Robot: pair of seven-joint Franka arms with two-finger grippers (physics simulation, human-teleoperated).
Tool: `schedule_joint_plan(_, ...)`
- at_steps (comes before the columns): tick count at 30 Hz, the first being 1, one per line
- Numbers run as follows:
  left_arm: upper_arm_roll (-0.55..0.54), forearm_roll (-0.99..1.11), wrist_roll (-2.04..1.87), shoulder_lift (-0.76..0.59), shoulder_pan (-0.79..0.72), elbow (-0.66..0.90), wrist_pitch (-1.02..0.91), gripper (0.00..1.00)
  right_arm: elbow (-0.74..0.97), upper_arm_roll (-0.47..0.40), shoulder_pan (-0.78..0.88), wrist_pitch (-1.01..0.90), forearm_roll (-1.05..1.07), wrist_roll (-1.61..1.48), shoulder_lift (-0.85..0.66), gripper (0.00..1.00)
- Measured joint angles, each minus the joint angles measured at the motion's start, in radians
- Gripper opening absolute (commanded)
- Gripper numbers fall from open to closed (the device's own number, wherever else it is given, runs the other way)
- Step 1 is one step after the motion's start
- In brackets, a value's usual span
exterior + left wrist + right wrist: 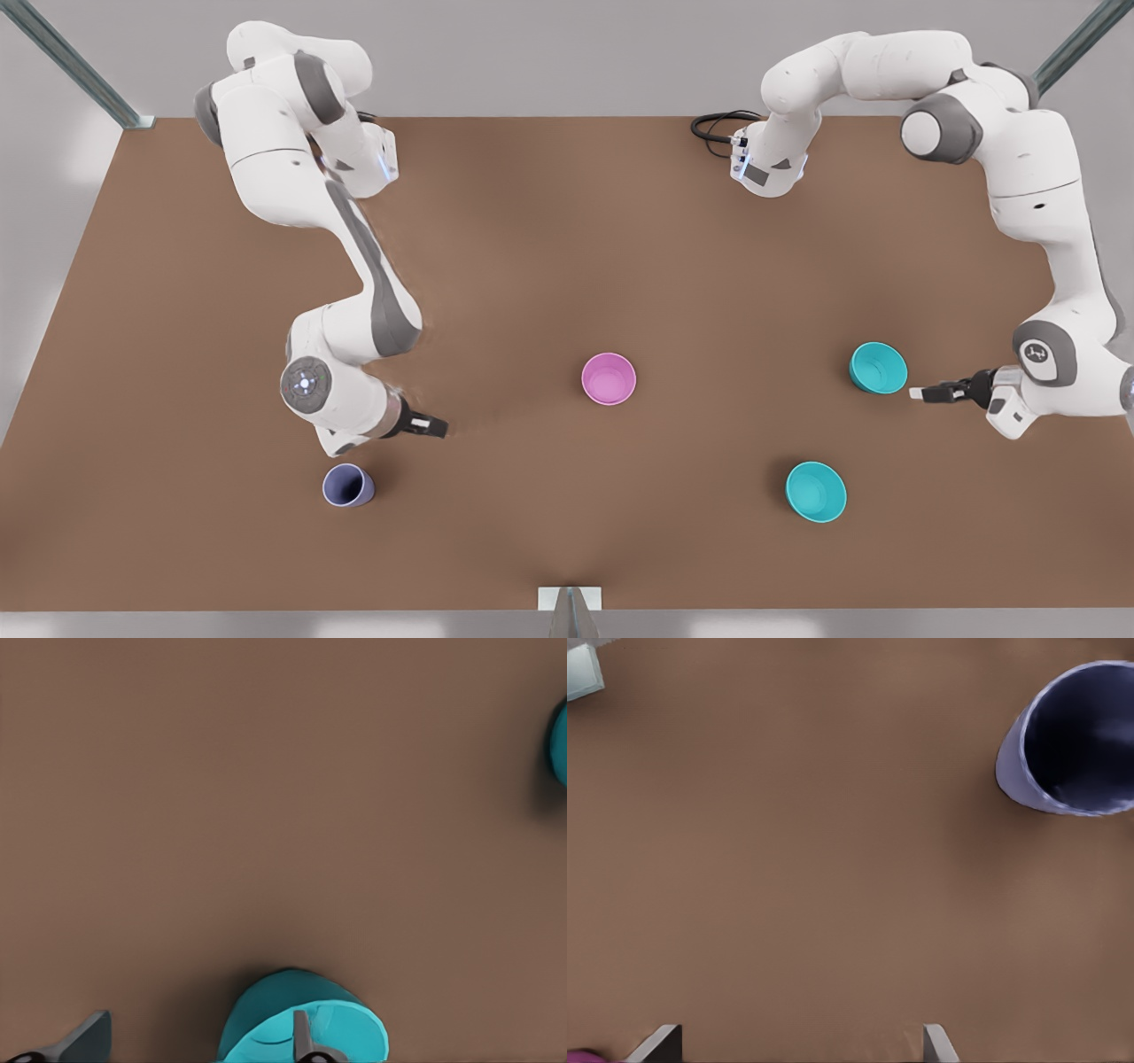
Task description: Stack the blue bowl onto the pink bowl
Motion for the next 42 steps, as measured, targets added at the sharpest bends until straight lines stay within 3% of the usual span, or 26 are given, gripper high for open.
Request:
schedule_joint_plan(2, 0.006, 0.000, 0.028, -0.119, 0.008, -0.192, 0.048, 1.00, -0.001, -0.001, -0.100, -0.111, -0.102, -0.081, -0.126, 1.00)
schedule_joint_plan(5, 0.026, -0.001, 0.076, -0.201, 0.016, -0.329, 0.109, 1.00, -0.002, 0.000, -0.150, -0.264, -0.185, -0.193, -0.305, 1.00)
schedule_joint_plan(9, 0.031, -0.013, 0.132, -0.212, 0.003, -0.409, 0.186, 1.00, -0.013, 0.000, -0.156, -0.396, -0.222, -0.316, -0.405, 1.00)
schedule_joint_plan(13, 0.031, -0.046, 0.178, -0.170, -0.002, -0.421, 0.252, 0.97, -0.012, 0.002, -0.156, -0.468, -0.240, -0.415, -0.409, 1.00)
schedule_joint_plan(15, 0.031, -0.065, 0.198, -0.166, -0.006, -0.427, 0.273, 0.43, -0.010, 0.005, -0.153, -0.491, -0.245, -0.457, -0.405, 1.00)
schedule_joint_plan(17, 0.031, -0.076, 0.216, -0.169, -0.012, -0.433, 0.284, 0.22, -0.008, 0.006, -0.152, -0.507, -0.248, -0.494, -0.403, 1.00)
schedule_joint_plan(25, 0.032, -0.082, 0.259, -0.230, -0.062, -0.424, 0.278, 0.21, -0.001, 0.002, -0.156, -0.536, -0.254, -0.610, -0.402, 1.00)
schedule_joint_plan(29, 0.030, -0.081, 0.184, -0.332, -0.356, -0.363, 0.228, 0.21, -0.001, 0.002, -0.156, -0.540, -0.254, -0.651, -0.402, 1.00)
schedule_joint_plan(31, 0.023, -0.084, 0.097, -0.313, -0.524, -0.270, 0.193, 0.21, -0.001, 0.001, -0.156, -0.542, -0.254, -0.668, -0.402, 1.00)
schedule_joint_plan(35, 0.014, -0.113, -0.128, -0.131, -0.813, -0.018, 0.151, 0.21, -0.001, 0.001, -0.156, -0.543, -0.253, -0.697, -0.401, 1.00)
schedule_joint_plan(42, 0.014, -0.128, -0.506, -0.047, -0.925, 0.028, 0.184, 0.21, -0.001, 0.000, -0.156, -0.544, -0.252, -0.735, -0.401, 1.00)
